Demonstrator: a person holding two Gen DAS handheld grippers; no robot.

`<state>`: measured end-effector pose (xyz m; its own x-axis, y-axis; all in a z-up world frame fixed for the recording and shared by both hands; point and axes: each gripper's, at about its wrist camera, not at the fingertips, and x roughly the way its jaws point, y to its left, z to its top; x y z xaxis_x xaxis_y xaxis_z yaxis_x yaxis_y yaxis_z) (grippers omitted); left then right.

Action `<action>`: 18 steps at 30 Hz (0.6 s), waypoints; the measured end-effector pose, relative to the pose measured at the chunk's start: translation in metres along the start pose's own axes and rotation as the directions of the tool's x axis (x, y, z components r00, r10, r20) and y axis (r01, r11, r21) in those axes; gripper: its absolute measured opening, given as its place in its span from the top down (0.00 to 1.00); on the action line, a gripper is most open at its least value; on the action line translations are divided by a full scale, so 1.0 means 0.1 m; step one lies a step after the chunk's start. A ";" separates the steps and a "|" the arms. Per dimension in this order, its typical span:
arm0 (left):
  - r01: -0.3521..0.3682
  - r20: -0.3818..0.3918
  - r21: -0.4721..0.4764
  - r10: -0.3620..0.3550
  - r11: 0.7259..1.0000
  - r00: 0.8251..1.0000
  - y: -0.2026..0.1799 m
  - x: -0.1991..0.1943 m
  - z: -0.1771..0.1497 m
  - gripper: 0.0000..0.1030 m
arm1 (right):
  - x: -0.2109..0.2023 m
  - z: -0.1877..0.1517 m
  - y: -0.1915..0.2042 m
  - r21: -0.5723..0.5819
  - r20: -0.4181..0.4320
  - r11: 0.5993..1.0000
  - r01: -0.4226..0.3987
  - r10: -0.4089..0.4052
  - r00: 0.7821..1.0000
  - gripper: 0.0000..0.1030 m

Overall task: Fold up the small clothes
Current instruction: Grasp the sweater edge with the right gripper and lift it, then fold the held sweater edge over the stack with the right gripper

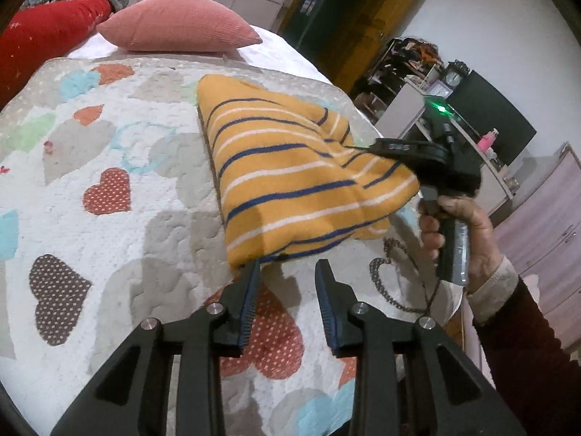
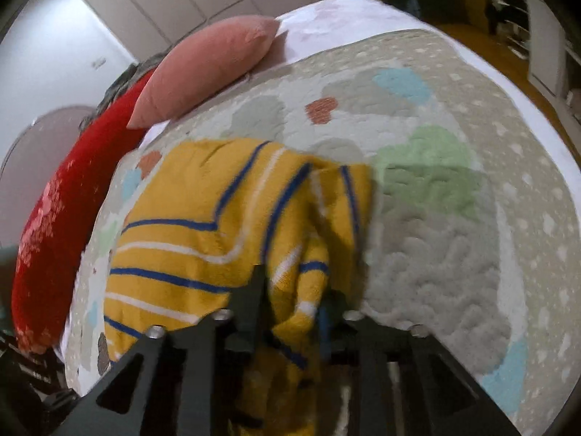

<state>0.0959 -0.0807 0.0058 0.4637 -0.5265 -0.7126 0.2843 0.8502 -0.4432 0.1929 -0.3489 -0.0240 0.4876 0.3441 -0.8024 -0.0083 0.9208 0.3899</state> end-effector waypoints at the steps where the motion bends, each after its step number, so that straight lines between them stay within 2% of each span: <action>1: -0.007 0.003 -0.001 0.007 1.000 1.000 0.00 -0.02 -0.01 0.66 | -0.07 -0.02 -0.03 0.016 0.015 1.000 0.001 -0.002 1.000 0.61; 3: -0.021 0.009 -0.009 0.021 1.000 1.000 0.01 -0.03 -0.03 0.58 | -0.27 -0.04 -0.10 0.025 0.067 0.999 0.033 -0.035 0.997 0.61; 4: -0.027 0.010 -0.016 0.027 1.000 1.000 0.03 -0.03 -0.03 0.58 | -0.40 -0.07 -0.08 0.020 0.115 0.998 0.065 -0.067 0.991 0.61; 5: -0.032 0.007 -0.021 0.033 0.999 0.999 0.04 -0.02 -0.04 0.57 | -0.50 -0.10 -0.05 0.015 0.149 0.998 0.067 -0.069 0.986 0.60; 6: -0.038 0.003 -0.025 0.038 0.999 0.999 0.02 -0.02 -0.05 0.57 | -0.60 -0.13 0.01 0.005 0.173 0.999 0.036 -0.037 0.984 0.59; 10: -0.051 -0.004 -0.025 0.051 0.998 0.999 -0.04 -0.02 -0.10 0.56 | -0.65 -0.25 0.23 -0.042 0.150 0.997 -0.060 0.066 0.986 0.59; 12: -0.055 0.004 -0.014 0.055 0.998 0.998 -0.07 -0.05 -0.13 0.50 | -0.53 -0.38 0.32 -0.073 0.115 0.993 -0.098 0.106 0.988 0.59; 13: -0.058 0.006 -0.010 0.059 0.998 0.998 -0.08 -0.05 -0.15 0.50 | -0.43 -0.45 0.35 -0.090 0.083 0.992 -0.094 0.101 0.991 0.68; 14: -0.059 0.003 -0.008 0.059 0.998 0.998 -0.09 -0.06 -0.15 0.50 | -0.36 -0.49 0.33 -0.090 0.058 0.993 -0.071 0.076 0.995 0.95; 16: -0.060 -0.006 -0.013 0.060 0.998 0.998 -0.08 -0.05 -0.16 0.50 | -0.25 -0.61 0.18 -0.050 0.029 0.998 -0.043 0.045 0.999 0.95; 18: -0.064 -0.008 -0.020 0.063 0.998 0.998 -0.05 -0.06 -0.16 0.50 | -0.20 -0.70 -0.05 0.038 0.029 0.997 -0.074 0.073 0.997 0.96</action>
<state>0.0783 -0.0815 0.0035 0.4739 -0.4716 -0.7437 0.2378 0.8817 -0.4076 0.1216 -0.3479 -0.0416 0.5110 0.4049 -0.7583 -0.0115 0.8852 0.4650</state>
